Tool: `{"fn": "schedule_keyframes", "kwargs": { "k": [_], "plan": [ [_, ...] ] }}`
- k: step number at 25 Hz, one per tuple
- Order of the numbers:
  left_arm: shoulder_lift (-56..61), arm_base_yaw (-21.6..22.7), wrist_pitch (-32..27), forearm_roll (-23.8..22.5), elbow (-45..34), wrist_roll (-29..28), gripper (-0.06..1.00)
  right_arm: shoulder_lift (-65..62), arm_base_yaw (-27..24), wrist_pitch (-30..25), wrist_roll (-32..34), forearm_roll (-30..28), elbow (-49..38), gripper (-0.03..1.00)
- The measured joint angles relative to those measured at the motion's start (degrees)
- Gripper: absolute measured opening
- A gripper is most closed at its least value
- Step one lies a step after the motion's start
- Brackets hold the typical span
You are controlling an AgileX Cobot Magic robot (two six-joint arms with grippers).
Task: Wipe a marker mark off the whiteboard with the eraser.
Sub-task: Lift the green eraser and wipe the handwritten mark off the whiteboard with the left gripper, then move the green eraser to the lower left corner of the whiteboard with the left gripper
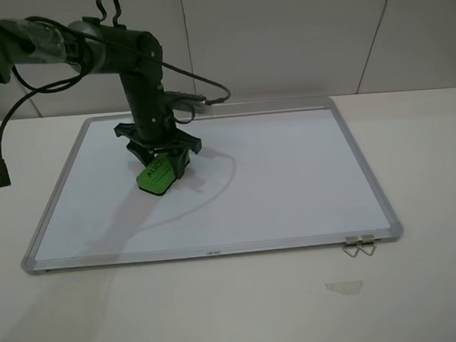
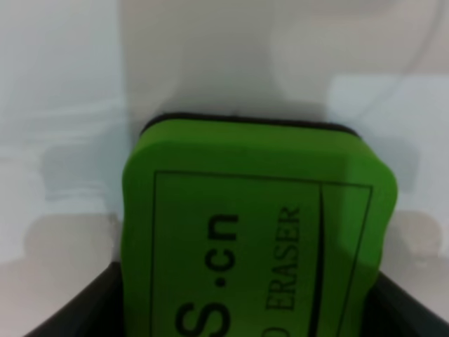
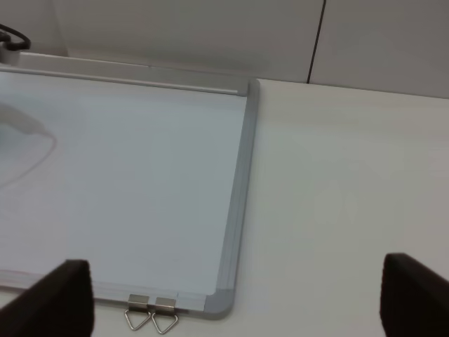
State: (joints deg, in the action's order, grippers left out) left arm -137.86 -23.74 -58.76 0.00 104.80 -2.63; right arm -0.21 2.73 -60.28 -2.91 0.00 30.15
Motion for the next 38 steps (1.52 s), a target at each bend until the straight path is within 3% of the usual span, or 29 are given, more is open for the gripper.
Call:
{"fn": "schedule_keyframes", "kwargs": {
  "k": [8,12,20,29,38],
  "plan": [
    [0.04,8.06,-0.47,0.0,0.0,-2.07,0.6,0.0,0.0,0.0,0.0,0.0,0.0,0.82],
    [0.11,9.42,-0.89,0.0,0.0,-2.51,0.6,0.0,0.0,0.0,0.0,0.0,0.0,0.82],
    [0.11,6.39,-0.77,0.85,0.0,-1.04,0.6,0.0,0.0,0.0,0.0,0.0,0.0,0.82],
    [0.11,-0.59,-2.01,7.38,0.0,1.97,0.6,0.0,0.0,0.0,0.0,0.0,0.0,0.82],
    [0.78,0.0,-3.17,8.61,-0.19,1.66,0.6,0.0,0.0,0.0,0.0,0.0,0.0,0.82]
  ]
}}
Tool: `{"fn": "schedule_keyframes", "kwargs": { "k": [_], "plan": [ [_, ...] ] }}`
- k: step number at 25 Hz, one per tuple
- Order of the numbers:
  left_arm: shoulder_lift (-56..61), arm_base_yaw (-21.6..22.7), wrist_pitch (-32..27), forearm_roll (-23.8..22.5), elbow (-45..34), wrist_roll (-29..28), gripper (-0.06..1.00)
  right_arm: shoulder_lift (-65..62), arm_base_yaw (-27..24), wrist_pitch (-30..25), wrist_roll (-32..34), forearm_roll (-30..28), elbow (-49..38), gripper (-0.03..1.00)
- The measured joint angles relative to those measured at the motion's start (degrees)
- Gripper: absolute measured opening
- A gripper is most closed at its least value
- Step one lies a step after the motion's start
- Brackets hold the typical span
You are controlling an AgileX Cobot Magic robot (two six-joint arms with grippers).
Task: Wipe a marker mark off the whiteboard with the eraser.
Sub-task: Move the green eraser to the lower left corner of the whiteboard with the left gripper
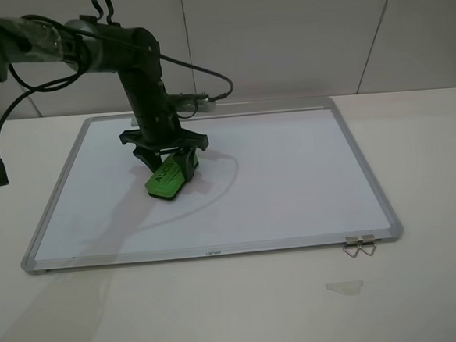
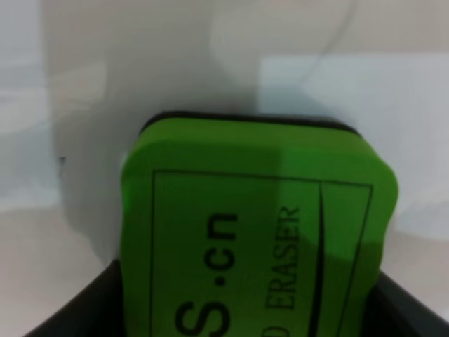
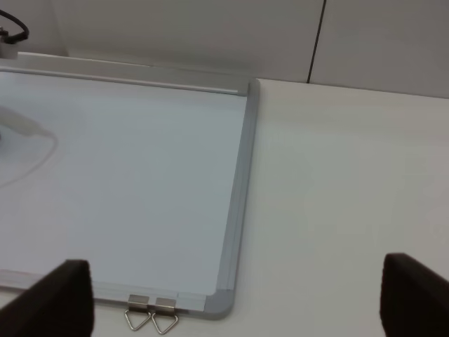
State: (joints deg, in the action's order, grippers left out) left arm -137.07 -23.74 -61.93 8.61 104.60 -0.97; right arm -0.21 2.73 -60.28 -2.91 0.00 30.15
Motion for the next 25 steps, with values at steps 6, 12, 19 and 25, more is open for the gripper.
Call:
{"fn": "schedule_keyframes", "kwargs": {
  "k": [6,12,19,25],
  "plan": [
    [4.32,2.61,-3.76,-0.59,-0.61,-4.07,0.6,0.0,0.0,0.0,0.0,0.0,0.0,0.82],
    [12.27,5.83,-6.67,-4.13,-0.61,-10.69,0.6,0.0,0.0,0.0,0.0,0.0,0.0,0.82],
    [18.73,9.98,-6.67,-6.76,-4.62,-17.22,0.6,0.0,0.0,0.0,0.0,0.0,0.0,0.82],
    [25.99,11.81,-6.67,-9.49,-16.41,-20.55,0.6,0.0,0.0,0.0,0.0,0.0,0.0,0.82]
  ]
}}
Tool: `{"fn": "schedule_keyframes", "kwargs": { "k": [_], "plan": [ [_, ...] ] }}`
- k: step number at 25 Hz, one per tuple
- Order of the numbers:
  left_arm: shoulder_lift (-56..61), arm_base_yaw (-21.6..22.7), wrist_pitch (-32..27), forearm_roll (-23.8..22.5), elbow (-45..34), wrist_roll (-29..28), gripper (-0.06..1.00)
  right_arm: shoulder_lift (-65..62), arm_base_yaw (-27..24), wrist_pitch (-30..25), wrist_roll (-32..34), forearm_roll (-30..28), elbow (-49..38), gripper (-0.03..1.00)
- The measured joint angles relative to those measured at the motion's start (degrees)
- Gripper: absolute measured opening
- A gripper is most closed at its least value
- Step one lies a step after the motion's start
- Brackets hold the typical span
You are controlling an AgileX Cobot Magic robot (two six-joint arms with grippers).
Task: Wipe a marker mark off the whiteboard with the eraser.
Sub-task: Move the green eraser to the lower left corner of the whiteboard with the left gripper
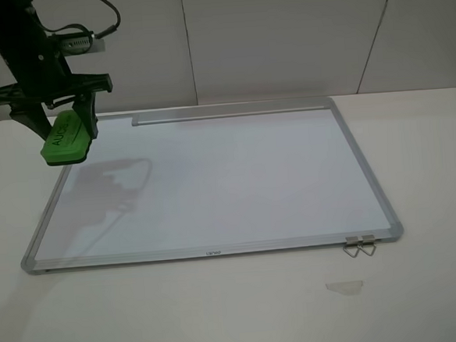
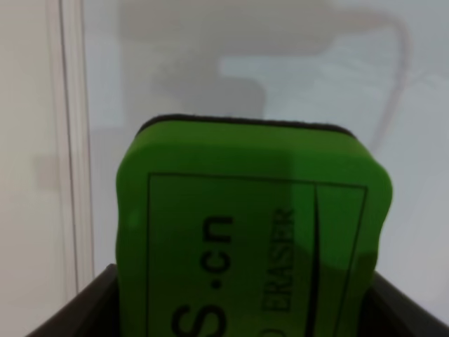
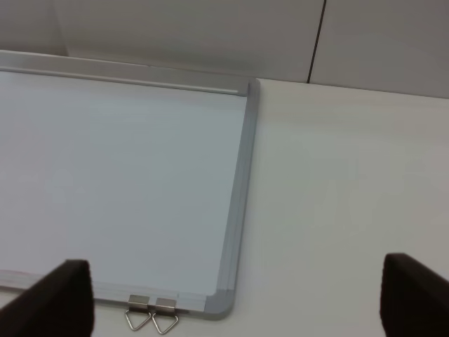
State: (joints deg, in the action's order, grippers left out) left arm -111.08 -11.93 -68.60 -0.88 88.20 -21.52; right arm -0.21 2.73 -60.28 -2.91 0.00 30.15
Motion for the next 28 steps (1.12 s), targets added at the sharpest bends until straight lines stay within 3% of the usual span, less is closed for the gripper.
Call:
{"fn": "schedule_keyframes", "kwargs": {
  "k": [2,9,15,22,28],
  "plan": [
    [3.01,0.0,0.85,-0.59,-5.07,-0.67,0.6,0.0,0.0,0.0,0.0,0.0,0.0,0.82],
    [13.37,0.0,12.81,-1.04,-23.85,-2.17,0.6,0.0,0.0,0.0,0.0,0.0,0.0,0.82],
    [15.09,0.0,22.66,-3.99,-36.36,-3.74,0.6,0.0,0.0,0.0,0.0,0.0,0.0,0.82],
    [15.12,0.08,34.94,-4.91,-40.89,-4.02,0.6,0.0,0.0,0.0,0.0,0.0,0.0,0.82],
    [15.12,4.76,36.44,-5.05,-40.89,-3.99,0.6,0.0,0.0,0.0,0.0,0.0,0.0,0.82]
  ]
}}
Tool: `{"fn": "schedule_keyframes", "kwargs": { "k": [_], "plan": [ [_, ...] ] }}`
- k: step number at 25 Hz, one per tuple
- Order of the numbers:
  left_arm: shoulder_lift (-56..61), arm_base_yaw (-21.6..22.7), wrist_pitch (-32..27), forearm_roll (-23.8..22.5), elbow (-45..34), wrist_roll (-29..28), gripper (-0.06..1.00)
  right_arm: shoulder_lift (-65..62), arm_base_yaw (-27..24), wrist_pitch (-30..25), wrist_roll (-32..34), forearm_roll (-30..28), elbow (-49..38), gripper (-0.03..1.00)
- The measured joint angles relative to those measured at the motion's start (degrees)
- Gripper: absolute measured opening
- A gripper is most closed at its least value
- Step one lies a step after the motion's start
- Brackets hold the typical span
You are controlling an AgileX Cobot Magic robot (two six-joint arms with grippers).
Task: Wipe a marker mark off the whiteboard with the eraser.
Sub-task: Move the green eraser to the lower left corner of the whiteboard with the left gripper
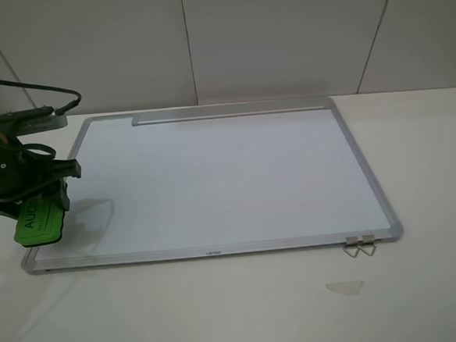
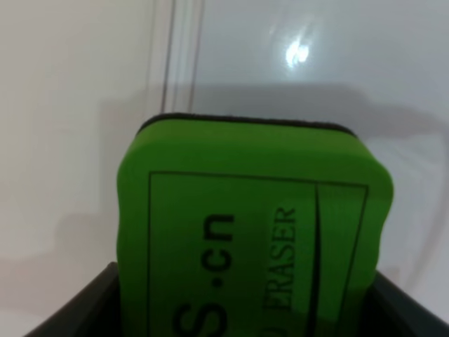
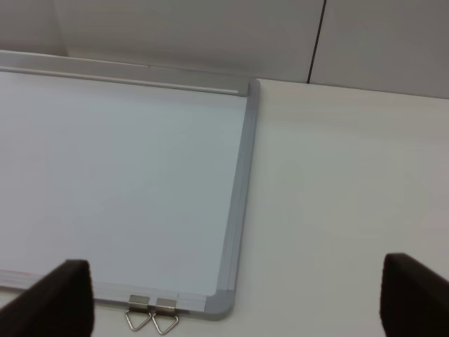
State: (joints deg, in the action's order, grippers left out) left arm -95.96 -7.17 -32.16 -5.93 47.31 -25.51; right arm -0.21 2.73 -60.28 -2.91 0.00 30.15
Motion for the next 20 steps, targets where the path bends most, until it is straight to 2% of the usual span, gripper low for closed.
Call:
{"fn": "schedule_keyframes", "kwargs": {
  "k": [3,9,15,20],
  "plan": [
    [0.0,1.78,-0.09,-0.16,0.0,1.17,0.6,0.0,0.0,0.0,0.0,0.0,0.0,0.82],
    [-2.21,1.85,0.83,0.78,0.0,2.82,0.6,0.0,0.0,0.0,0.0,0.0,0.0,0.82],
    [-9.09,1.85,2.78,6.72,-0.12,7.8,0.6,0.0,0.0,0.0,0.0,0.0,0.0,0.82],
    [-9.65,1.85,4.67,8.82,-0.12,10.78,0.6,0.0,0.0,0.0,0.0,0.0,0.0,0.82]
  ]
}}
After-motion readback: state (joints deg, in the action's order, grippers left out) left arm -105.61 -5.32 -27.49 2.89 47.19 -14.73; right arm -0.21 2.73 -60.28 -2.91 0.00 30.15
